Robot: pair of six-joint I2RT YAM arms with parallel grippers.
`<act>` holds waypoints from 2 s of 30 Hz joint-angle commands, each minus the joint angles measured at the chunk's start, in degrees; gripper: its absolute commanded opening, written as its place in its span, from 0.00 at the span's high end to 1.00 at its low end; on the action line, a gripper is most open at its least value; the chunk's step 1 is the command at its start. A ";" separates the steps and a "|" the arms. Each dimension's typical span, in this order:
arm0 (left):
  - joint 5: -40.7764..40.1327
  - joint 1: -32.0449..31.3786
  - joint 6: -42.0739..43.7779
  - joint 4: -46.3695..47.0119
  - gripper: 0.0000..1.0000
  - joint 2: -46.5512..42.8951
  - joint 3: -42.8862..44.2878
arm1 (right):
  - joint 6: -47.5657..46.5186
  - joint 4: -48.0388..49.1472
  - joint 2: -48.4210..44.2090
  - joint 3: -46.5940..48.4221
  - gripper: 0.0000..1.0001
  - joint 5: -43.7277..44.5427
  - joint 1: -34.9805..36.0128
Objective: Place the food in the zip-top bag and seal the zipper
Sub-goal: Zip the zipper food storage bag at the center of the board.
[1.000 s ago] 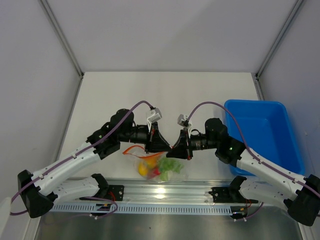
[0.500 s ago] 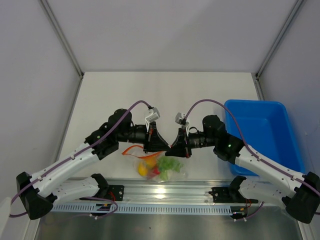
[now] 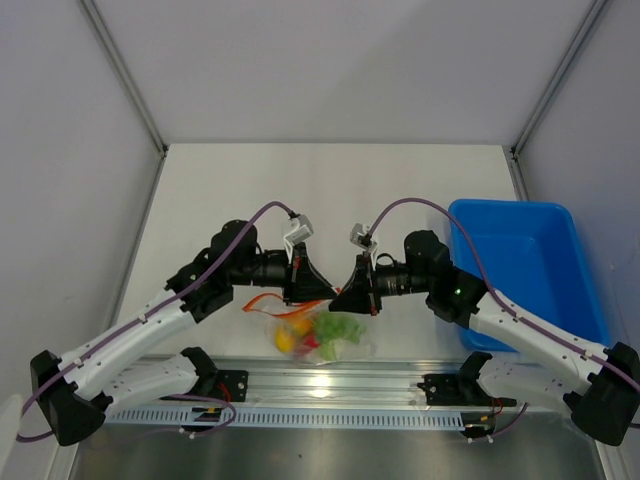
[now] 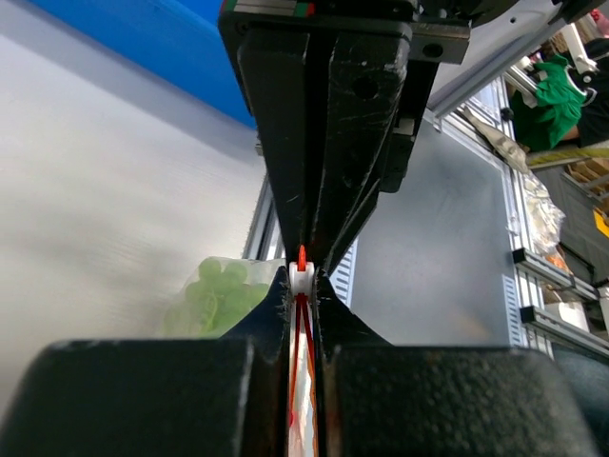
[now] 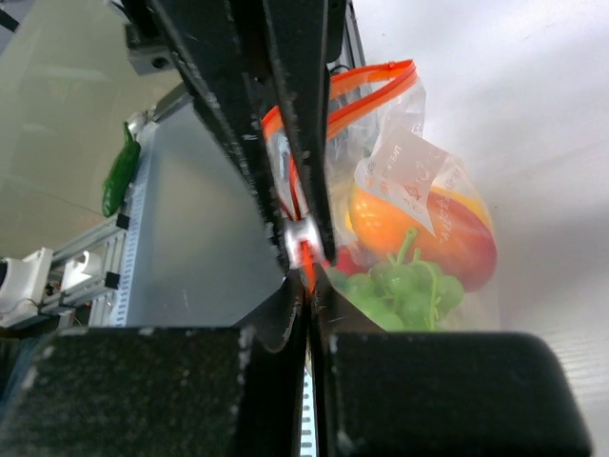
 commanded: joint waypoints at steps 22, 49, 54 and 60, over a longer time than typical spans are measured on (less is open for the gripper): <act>3.47 2.96 -2.14 -0.96 0.99 -7.72 -3.83 | 5.08 11.55 -1.86 -1.45 1.00 -1.89 -2.77; 3.04 2.96 -1.44 -2.44 0.99 -6.23 -3.83 | -1.60 2.40 2.28 5.94 1.00 -0.14 -2.23; 1.63 2.96 -0.56 -4.64 0.99 -6.66 -3.83 | -0.46 2.31 0.26 4.36 1.00 4.17 -3.38; 0.14 2.96 0.23 -7.10 1.00 -7.72 -4.10 | 1.56 1.88 -3.26 2.34 1.00 7.15 -6.63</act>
